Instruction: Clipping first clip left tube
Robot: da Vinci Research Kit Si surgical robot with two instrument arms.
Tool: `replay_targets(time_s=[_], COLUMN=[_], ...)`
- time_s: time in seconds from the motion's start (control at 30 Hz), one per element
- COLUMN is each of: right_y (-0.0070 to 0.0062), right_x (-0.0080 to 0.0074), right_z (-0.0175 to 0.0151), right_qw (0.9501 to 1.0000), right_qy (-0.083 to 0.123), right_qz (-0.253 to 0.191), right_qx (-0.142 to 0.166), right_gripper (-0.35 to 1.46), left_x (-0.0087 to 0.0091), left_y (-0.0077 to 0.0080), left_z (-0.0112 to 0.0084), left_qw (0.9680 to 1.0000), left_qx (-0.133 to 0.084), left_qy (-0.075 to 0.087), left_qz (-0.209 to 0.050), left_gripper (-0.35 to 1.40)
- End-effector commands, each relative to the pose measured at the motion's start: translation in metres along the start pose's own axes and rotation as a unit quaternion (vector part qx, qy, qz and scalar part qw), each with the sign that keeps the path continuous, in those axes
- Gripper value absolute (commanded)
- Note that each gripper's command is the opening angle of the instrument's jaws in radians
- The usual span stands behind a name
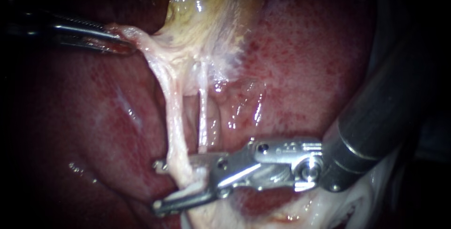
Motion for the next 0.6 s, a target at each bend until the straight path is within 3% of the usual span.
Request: replay_targets(time_s=[0.03,0.4,0.57,0.6], right_y=[0.0001,0.0003,0.0001,0.0001], right_x=[-0.0002,-0.0006,-0.0006,-0.0006], right_z=[-0.0002,-0.0013,-0.0017,-0.0017], right_qw=[1.0000,0.9996,0.9984,0.9978], right_qy=[0.000,-0.001,-0.003,-0.003], right_qz=[0.000,0.027,0.056,0.065], right_qx=[-0.001,0.001,0.010,0.011], right_gripper=[0.43,0.14,-0.34,-0.35], left_x=[0.0000,0.0000,0.0000,0.0000], left_y=[0.0000,0.0000,0.0000,0.0000], left_z=[0.0000,0.0000,0.0000,0.0000], left_qw=[1.0000,1.0000,1.0000,1.0000], left_qx=[0.000,0.000,0.000,0.000], left_qy=[0.000,0.000,0.000,0.000], left_qz=[0.000,0.000,0.000,0.000], left_gripper=[-0.35,-0.35,-0.35,-0.35])
